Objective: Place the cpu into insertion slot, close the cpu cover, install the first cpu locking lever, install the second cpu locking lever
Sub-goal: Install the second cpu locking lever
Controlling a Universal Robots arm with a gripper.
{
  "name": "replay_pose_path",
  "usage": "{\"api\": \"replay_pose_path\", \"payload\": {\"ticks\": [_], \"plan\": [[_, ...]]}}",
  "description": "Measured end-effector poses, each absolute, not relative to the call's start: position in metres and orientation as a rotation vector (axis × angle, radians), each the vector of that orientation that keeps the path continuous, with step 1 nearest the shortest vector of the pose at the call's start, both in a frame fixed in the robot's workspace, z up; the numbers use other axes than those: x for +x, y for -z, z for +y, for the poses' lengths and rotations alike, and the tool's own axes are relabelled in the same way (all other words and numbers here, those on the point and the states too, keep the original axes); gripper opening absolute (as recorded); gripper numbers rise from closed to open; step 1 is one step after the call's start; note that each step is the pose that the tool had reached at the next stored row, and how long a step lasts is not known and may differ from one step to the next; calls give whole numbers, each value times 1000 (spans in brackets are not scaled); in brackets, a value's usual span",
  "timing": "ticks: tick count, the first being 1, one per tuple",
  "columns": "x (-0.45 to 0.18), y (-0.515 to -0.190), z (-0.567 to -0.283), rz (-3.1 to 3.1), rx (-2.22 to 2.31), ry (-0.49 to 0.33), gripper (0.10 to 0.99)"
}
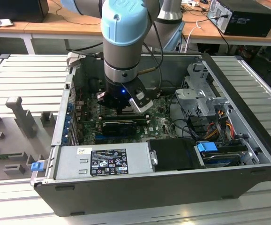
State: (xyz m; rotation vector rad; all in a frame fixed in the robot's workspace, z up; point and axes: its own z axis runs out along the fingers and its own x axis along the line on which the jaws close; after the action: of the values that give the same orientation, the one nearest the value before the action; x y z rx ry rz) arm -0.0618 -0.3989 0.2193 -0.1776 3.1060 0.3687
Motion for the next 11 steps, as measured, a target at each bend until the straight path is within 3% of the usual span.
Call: {"api": "replay_pose_path", "payload": {"ticks": [3,11], "plan": [[-68,-216,-400,3100,-216,-412,106],[-71,-212,-404,3098,-203,-417,106]]}}
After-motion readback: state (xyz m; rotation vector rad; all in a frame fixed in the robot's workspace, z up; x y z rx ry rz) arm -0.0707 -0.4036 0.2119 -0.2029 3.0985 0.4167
